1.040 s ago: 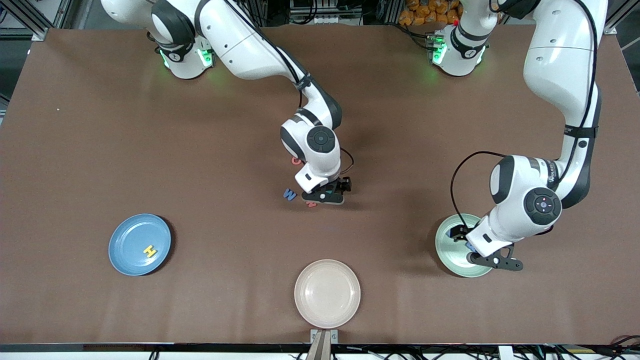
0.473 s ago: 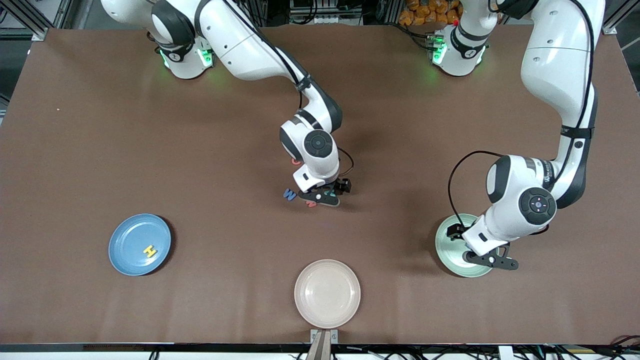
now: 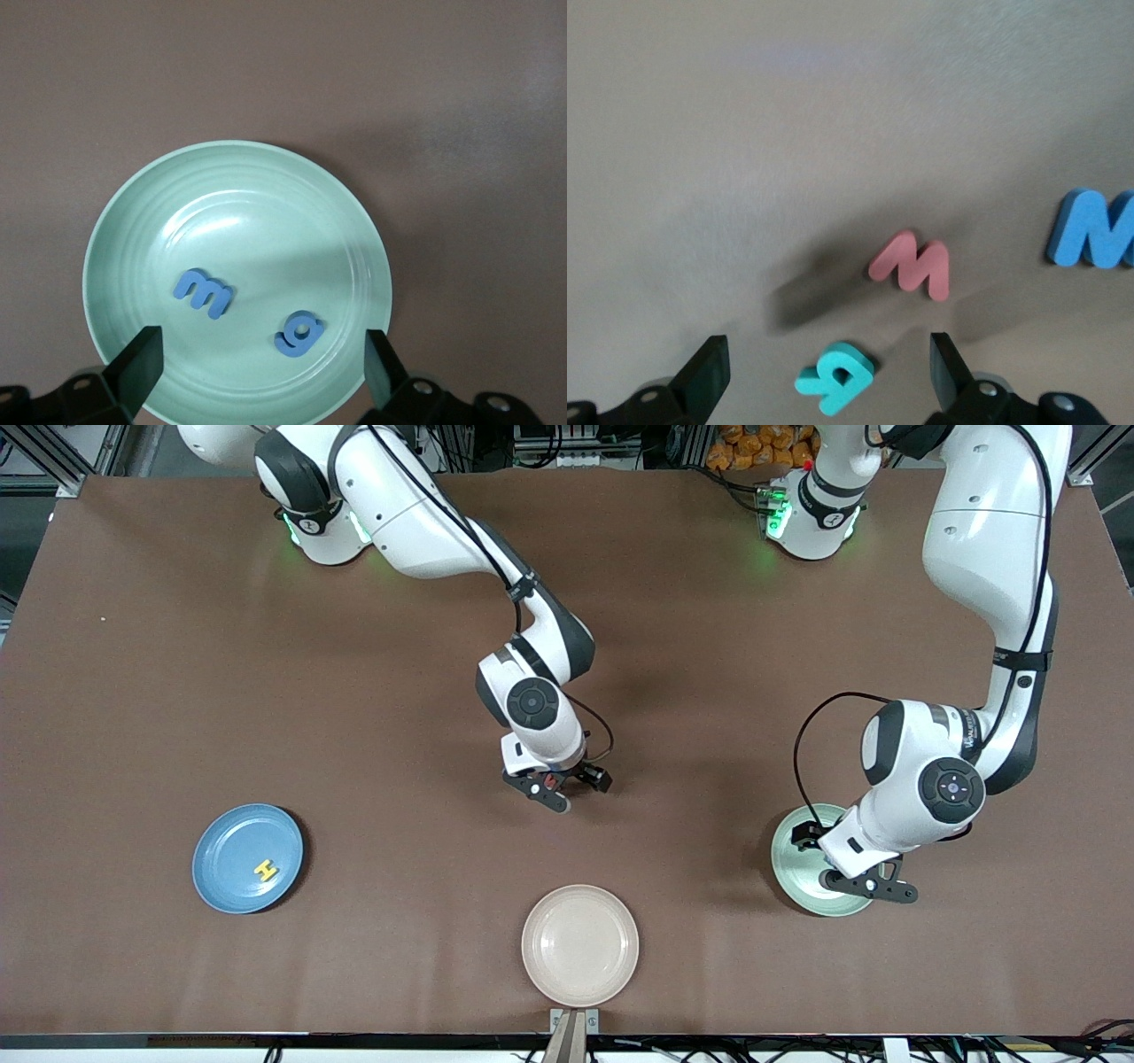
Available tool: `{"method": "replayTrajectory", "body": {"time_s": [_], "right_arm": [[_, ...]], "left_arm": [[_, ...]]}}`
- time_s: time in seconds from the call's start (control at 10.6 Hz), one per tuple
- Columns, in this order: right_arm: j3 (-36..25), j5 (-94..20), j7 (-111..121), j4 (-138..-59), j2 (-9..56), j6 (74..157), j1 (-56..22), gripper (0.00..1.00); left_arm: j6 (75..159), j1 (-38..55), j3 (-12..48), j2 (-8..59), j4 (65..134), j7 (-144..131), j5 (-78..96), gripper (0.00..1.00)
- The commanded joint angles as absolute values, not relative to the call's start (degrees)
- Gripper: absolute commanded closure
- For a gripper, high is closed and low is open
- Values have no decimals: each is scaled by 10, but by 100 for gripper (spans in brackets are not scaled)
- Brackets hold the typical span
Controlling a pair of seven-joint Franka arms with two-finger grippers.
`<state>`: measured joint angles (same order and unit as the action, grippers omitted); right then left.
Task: Sort uppercase to blue plate, lowercase to green plate
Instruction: 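Open the left gripper over the green plate while the right approaches the R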
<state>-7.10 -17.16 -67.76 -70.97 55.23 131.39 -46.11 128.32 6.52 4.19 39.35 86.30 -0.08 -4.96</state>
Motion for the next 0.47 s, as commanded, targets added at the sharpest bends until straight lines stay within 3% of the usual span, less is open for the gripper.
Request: {"method": "replayTrajectory", "body": {"time_s": [0.0,0.38], "right_arm": [[-62,-183,-758,-695,555,1305,-454,0],[-64,-180,-955,-695,555,1304,-461,0]], "left_arm": [[1283,69,39,389,867,3,-40,0],[1283,69,39,390,867,3,-40,0]]}}
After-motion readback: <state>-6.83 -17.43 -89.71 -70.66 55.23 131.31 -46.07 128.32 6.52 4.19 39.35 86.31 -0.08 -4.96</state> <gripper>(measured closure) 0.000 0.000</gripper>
